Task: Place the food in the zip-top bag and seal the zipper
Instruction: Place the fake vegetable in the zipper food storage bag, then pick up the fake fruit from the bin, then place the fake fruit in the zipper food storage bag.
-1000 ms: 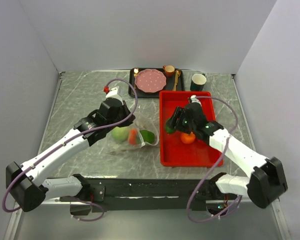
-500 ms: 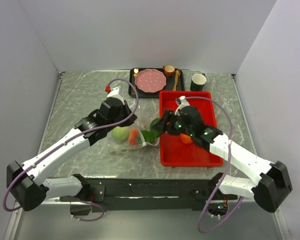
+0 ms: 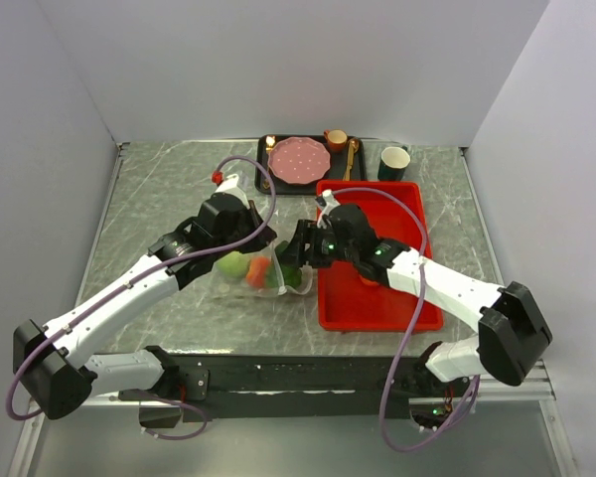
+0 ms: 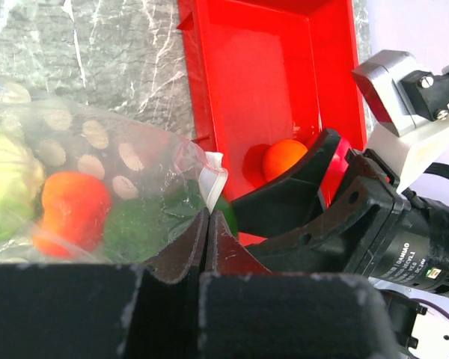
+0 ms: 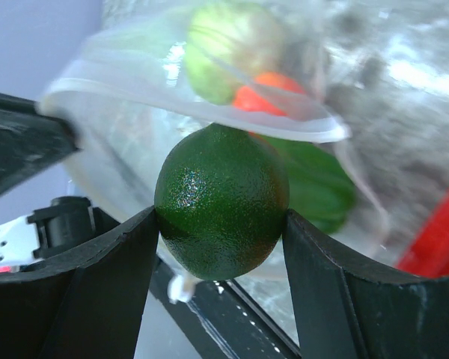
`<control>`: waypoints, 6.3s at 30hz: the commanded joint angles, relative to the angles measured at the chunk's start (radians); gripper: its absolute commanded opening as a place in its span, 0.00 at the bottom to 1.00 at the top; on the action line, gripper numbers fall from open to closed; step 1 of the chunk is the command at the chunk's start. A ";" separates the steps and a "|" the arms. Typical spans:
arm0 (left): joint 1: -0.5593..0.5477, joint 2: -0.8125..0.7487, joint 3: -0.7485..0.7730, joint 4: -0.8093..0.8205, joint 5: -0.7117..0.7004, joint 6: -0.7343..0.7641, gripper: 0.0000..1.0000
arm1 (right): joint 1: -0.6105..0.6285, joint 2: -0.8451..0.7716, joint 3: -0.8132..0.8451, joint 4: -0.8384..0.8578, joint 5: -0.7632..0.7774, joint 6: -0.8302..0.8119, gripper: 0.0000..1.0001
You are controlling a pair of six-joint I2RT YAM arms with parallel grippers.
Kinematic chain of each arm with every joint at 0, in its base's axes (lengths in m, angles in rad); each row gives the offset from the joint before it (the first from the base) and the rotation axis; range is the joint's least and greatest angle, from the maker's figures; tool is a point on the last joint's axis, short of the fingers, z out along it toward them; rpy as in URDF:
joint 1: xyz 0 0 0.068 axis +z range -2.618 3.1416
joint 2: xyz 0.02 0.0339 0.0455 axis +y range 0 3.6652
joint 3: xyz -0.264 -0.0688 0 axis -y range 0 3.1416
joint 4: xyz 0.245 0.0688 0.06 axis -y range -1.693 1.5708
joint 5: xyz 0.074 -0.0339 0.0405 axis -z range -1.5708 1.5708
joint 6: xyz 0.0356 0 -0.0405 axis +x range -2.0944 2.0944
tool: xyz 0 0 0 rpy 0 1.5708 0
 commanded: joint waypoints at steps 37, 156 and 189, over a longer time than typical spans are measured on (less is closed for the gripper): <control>0.019 -0.096 0.074 -0.082 -0.183 -0.065 0.01 | 0.050 -0.181 0.061 -0.080 0.339 -0.095 0.99; 0.030 -0.012 0.054 0.003 -0.037 -0.047 0.01 | 0.082 -0.066 0.067 -0.052 0.179 -0.072 0.44; 0.031 -0.093 0.027 0.001 -0.082 -0.042 0.01 | 0.038 -0.182 0.081 -0.285 0.609 0.013 1.00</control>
